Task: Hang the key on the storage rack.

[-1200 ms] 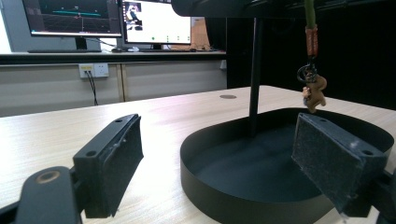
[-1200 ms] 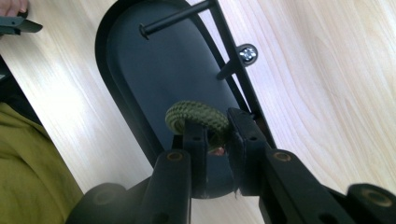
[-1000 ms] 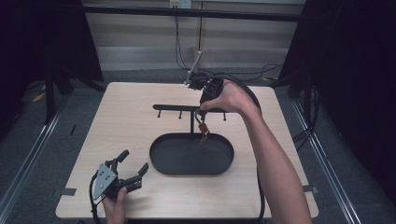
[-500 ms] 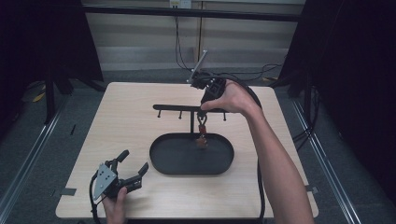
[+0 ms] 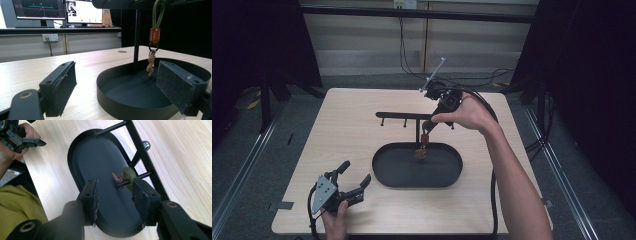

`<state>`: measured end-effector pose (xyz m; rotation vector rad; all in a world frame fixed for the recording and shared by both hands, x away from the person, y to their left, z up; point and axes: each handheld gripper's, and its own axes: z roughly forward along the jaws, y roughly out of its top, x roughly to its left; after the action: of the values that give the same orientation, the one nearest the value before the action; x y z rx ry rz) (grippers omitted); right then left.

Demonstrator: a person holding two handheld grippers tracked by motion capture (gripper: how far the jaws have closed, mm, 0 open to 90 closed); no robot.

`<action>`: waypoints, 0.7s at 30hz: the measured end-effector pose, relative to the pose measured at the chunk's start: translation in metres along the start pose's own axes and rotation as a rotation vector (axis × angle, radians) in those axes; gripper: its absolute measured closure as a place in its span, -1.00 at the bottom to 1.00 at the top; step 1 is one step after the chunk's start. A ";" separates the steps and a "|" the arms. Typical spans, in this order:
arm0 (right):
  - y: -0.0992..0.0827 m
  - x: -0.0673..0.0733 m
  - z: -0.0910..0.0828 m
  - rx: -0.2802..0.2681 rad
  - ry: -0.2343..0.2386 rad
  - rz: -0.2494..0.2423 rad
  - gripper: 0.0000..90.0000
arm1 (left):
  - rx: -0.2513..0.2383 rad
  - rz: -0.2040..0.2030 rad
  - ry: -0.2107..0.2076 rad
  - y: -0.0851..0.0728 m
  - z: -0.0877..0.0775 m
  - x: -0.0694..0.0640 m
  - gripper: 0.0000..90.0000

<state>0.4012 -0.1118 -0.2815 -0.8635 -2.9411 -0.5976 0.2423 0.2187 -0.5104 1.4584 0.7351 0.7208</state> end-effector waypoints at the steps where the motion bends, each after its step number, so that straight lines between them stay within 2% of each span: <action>1: -0.002 0.002 0.000 -0.008 0.001 0.008 0.21 | 0.001 0.001 0.000 0.000 0.000 0.000 -0.65; 10: -0.022 0.011 -0.002 -0.118 -0.012 0.015 0.18 | 0.003 0.000 0.000 0.000 0.000 0.000 -0.65; 13: -0.031 0.016 -0.001 -0.140 -0.002 -0.012 0.23 | 0.002 -0.001 0.000 0.000 0.000 0.000 -0.65; 16: -0.040 0.020 0.000 -0.163 -0.016 -0.012 0.23 | 0.003 -0.002 0.001 0.000 0.000 0.000 -0.65; 21: -0.056 0.024 0.000 -0.252 -0.020 -0.008 0.23 | 0.004 0.001 0.000 0.000 0.000 0.000 -0.65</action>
<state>0.3515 -0.1425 -0.2979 -0.8793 -2.9296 -0.9823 0.2422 0.2189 -0.5102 1.4622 0.7365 0.7207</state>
